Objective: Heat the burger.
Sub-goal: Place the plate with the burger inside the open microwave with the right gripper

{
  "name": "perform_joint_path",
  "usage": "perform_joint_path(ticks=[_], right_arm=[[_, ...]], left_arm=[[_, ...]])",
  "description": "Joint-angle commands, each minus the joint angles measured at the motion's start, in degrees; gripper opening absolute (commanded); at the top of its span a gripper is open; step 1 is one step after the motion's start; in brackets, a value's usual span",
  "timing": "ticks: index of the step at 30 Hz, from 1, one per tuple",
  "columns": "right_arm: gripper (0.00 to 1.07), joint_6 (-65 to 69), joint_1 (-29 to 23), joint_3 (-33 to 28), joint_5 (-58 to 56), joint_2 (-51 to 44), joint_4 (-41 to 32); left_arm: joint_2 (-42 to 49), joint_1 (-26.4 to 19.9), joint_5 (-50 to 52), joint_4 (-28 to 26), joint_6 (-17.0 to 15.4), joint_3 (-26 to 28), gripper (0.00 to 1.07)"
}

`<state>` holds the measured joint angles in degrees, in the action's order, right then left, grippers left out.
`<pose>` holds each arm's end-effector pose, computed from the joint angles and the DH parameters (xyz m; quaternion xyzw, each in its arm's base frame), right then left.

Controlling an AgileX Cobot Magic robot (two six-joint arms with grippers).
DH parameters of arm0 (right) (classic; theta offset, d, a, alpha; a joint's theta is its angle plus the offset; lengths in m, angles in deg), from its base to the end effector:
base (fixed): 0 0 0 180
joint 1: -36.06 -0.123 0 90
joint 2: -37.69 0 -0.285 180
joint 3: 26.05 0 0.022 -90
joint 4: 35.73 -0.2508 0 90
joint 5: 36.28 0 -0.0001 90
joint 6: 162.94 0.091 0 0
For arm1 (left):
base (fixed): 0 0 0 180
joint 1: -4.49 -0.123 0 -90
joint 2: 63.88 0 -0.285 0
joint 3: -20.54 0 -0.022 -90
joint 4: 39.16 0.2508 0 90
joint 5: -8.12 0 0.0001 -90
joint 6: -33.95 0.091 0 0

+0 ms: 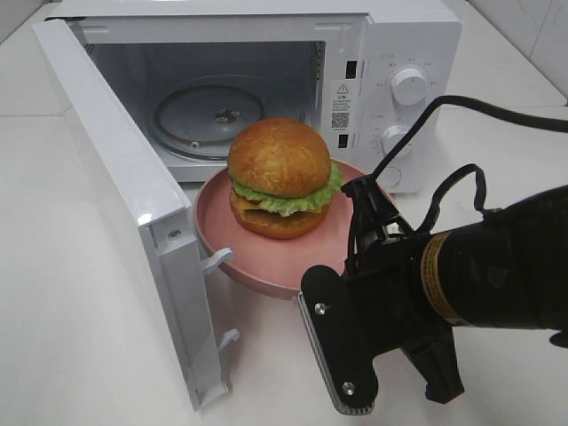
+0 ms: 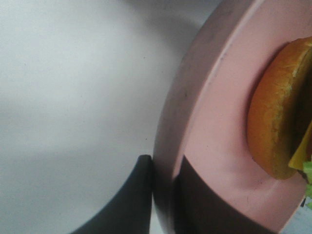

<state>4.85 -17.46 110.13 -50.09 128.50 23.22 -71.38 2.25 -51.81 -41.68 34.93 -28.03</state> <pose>0.1654 0.1923 0.1774 -0.8140 0.4715 -0.1438 0.3072 -0.0049 -0.0037 0.2785 -0.0086 0.8478 -0.0071 0.5302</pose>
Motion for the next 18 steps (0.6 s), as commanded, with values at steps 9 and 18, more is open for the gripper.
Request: perform_joint_path(ticks=[9, 18], right_arm=[[0.0, -17.25, 6.19, 0.52, 8.94, -0.46, -9.4], [0.0, -35.35, 11.52, 0.52, 13.81, -0.46, -25.21]], left_arm=[[1.55, 0.29, 0.52, -0.34, 0.06, -0.29, 1.01], [1.55, 0.29, 0.52, -0.34, 0.06, -0.29, 1.01]])
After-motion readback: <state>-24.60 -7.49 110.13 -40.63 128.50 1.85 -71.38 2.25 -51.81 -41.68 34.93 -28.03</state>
